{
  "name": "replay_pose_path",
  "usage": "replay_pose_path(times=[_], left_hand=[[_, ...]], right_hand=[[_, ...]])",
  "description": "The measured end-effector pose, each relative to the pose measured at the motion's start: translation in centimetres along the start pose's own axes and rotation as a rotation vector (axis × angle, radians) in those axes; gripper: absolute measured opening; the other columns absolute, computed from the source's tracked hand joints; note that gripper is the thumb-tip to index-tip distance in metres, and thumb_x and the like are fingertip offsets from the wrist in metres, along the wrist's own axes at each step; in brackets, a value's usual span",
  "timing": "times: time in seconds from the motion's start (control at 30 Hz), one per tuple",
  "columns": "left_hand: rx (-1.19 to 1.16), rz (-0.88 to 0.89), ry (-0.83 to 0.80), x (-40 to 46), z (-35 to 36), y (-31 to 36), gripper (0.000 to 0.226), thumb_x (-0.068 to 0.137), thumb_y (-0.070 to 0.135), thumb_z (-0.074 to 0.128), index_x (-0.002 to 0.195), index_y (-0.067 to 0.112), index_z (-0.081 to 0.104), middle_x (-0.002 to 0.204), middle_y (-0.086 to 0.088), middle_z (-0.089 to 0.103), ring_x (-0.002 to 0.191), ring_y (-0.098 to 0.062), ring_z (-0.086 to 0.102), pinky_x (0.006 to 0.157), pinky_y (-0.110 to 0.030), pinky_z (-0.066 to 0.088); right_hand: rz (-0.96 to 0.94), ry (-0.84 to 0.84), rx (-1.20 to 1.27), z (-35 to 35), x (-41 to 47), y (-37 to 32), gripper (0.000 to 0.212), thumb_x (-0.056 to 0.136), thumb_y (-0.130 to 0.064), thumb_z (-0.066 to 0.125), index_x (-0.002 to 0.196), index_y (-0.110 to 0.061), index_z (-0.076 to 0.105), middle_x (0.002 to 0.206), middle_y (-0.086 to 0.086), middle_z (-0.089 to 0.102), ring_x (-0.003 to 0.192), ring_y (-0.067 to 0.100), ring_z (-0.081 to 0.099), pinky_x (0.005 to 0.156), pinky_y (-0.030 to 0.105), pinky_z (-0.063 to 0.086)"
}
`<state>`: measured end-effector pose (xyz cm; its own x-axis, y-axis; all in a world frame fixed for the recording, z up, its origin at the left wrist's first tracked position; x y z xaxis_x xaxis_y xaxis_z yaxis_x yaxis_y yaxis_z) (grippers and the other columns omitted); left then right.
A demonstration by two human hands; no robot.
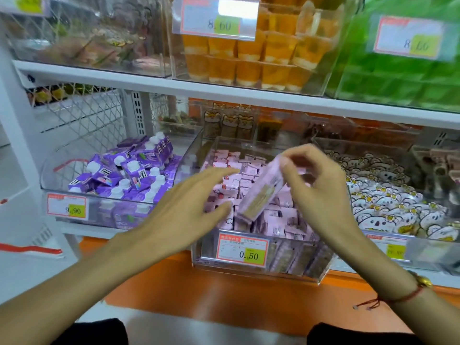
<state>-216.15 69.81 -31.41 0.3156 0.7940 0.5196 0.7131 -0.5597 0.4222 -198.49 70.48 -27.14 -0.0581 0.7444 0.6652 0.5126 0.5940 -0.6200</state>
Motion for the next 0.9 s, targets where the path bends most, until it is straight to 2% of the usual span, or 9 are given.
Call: replay_pose_path(times=[0.13, 0.2, 0.3, 0.37, 0.5, 0.57, 0.67, 0.77, 0.9], left_hand=[[-0.321, 0.075, -0.004, -0.2, -0.4, 1.9, 0.061, 0.081, 0.033, 0.064, 0.135, 0.041, 0.037, 0.133, 0.027, 0.038, 0.121, 0.005, 0.043, 0.096, -0.025, 0.043], [-0.239, 0.13, -0.007, -0.4, -0.3, 2.8, 0.063, 0.078, 0.035, 0.072, 0.133, 0.039, 0.043, 0.134, 0.025, 0.04, 0.123, 0.004, 0.043, 0.097, -0.021, 0.04], [-0.226, 0.126, 0.087, -0.3, -0.9, 3.0, 0.041, 0.08, 0.03, 0.073, 0.119, 0.027, 0.062, 0.121, 0.017, 0.058, 0.114, -0.001, 0.054, 0.093, -0.022, 0.044], [-0.451, -0.057, 0.142, 0.0, -1.5, 1.7, 0.032, 0.075, 0.032, 0.073, 0.107, 0.029, 0.07, 0.107, 0.015, 0.069, 0.099, -0.004, 0.064, 0.082, -0.022, 0.052], [-1.072, -0.581, 0.069, -0.5, 0.8, -1.4, 0.022, 0.066, 0.044, 0.071, 0.082, 0.031, 0.078, 0.095, -0.001, 0.075, 0.083, -0.009, 0.071, 0.059, -0.016, 0.054], [-1.196, -0.691, 0.03, -0.9, 1.6, -1.6, 0.025, 0.064, 0.045, 0.07, 0.076, 0.026, 0.079, 0.09, -0.005, 0.075, 0.08, -0.012, 0.072, 0.055, -0.016, 0.053], [-1.226, -0.717, 0.022, -0.8, 1.9, -1.6, 0.041, 0.062, 0.049, 0.069, 0.09, 0.02, 0.073, 0.088, -0.005, 0.075, 0.078, -0.014, 0.073, 0.053, -0.017, 0.053], [-1.105, -0.66, -0.004, -0.5, 1.7, -1.3, 0.045, 0.062, 0.058, 0.065, 0.086, 0.022, 0.076, 0.088, -0.002, 0.076, 0.079, -0.013, 0.073, 0.053, -0.017, 0.053], [-0.958, -0.489, -0.057, -0.1, 1.0, -0.4, 0.036, 0.068, 0.059, 0.062, 0.091, 0.034, 0.074, 0.094, 0.01, 0.074, 0.087, -0.008, 0.071, 0.062, -0.021, 0.057]], right_hand=[[0.504, 0.085, 0.498, 0.0, -0.4, 3.7, 0.013, 0.094, -0.011, 0.053, 0.088, -0.01, 0.065, 0.077, 0.0, 0.065, 0.07, 0.009, 0.059, 0.062, 0.016, 0.052], [0.72, 0.025, 0.72, 1.7, -1.4, 4.8, 0.017, 0.094, -0.008, 0.051, 0.085, -0.008, 0.065, 0.072, -0.001, 0.067, 0.066, 0.006, 0.06, 0.058, 0.013, 0.051], [0.859, -0.008, 0.913, 3.0, -2.2, 5.0, 0.015, 0.093, -0.007, 0.053, 0.085, -0.006, 0.066, 0.066, -0.001, 0.068, 0.054, 0.005, 0.062, 0.054, 0.014, 0.052], [0.883, -0.042, 0.926, 3.2, -2.3, 5.1, 0.014, 0.092, -0.015, 0.056, 0.086, -0.006, 0.065, 0.068, 0.001, 0.065, 0.055, 0.01, 0.063, 0.053, 0.017, 0.053], [0.621, -0.126, 0.484, 2.0, -1.1, 4.5, 0.036, 0.091, -0.051, 0.044, 0.101, -0.022, 0.063, 0.092, -0.008, 0.062, 0.084, 0.01, 0.059, 0.074, 0.025, 0.051], [0.411, -0.161, 0.363, 1.7, -0.7, 2.7, 0.043, 0.083, -0.062, 0.043, 0.111, -0.034, 0.06, 0.103, -0.019, 0.061, 0.097, -0.003, 0.057, 0.085, 0.015, 0.046], [0.142, -0.292, 0.202, 2.9, -1.3, 0.1, 0.047, 0.08, -0.058, 0.051, 0.125, -0.042, 0.052, 0.116, -0.025, 0.055, 0.112, -0.013, 0.045, 0.084, -0.003, 0.033], [-0.124, -0.252, -0.108, 3.2, -1.5, -1.6, 0.033, 0.087, -0.036, 0.064, 0.119, -0.029, 0.063, 0.115, -0.011, 0.055, 0.111, 0.005, 0.044, 0.089, 0.01, 0.033], [-0.104, -0.211, -0.031, 2.9, -1.4, -1.3, 0.022, 0.083, -0.03, 0.069, 0.105, -0.027, 0.063, 0.101, -0.01, 0.059, 0.095, 0.004, 0.053, 0.08, 0.02, 0.042]])
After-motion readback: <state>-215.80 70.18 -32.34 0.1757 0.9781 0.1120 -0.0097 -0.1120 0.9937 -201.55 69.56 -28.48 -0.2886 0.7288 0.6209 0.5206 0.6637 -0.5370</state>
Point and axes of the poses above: each hand's wrist, its own x-axis towards the middle knuckle, its own z-axis out of the palm, y = z × x, the point moved 8 cm from there along x, towards the middle knuckle
